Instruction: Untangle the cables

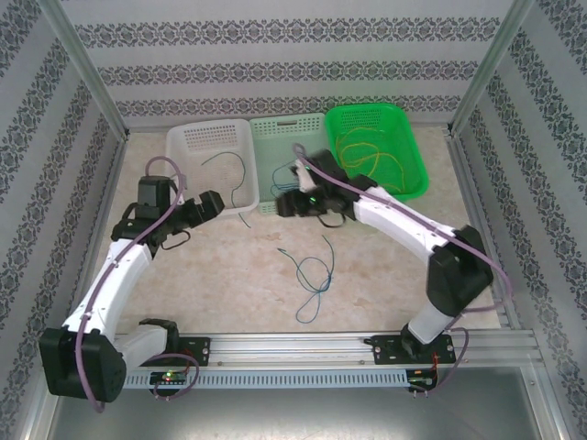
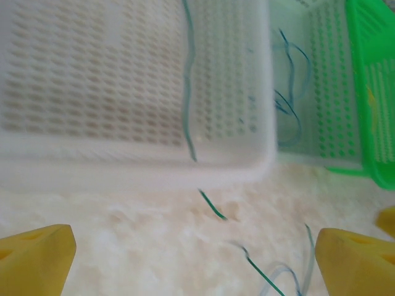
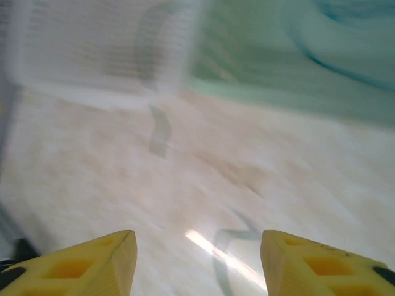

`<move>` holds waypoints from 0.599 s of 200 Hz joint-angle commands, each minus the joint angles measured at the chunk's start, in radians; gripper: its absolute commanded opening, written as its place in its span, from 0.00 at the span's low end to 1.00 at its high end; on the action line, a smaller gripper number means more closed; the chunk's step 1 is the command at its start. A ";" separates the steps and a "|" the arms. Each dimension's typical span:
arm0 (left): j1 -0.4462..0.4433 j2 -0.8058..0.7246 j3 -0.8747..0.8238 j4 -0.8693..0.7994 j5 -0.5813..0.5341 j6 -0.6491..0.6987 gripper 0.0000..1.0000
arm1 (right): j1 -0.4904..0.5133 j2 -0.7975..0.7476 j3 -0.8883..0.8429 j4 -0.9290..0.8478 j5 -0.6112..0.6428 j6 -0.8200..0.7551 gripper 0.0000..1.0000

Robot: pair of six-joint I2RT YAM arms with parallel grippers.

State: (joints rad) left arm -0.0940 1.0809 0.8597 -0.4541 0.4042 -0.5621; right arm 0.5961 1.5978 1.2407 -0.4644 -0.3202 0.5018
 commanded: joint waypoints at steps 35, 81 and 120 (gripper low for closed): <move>-0.337 -0.041 -0.141 0.210 0.036 -0.375 0.98 | -0.121 -0.230 -0.324 -0.107 0.204 0.112 0.55; -0.500 0.087 -0.205 0.347 0.025 -0.487 0.92 | -0.191 -0.334 -0.431 -0.058 0.278 0.176 0.59; -0.530 0.284 -0.163 0.469 0.110 -0.528 0.85 | -0.216 -0.398 -0.446 -0.074 0.285 0.169 0.61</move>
State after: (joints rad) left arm -0.6075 1.2804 0.6678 -0.1276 0.4564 -1.0191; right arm 0.3878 1.2449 0.8104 -0.5415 -0.0692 0.6563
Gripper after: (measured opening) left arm 0.871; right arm 0.607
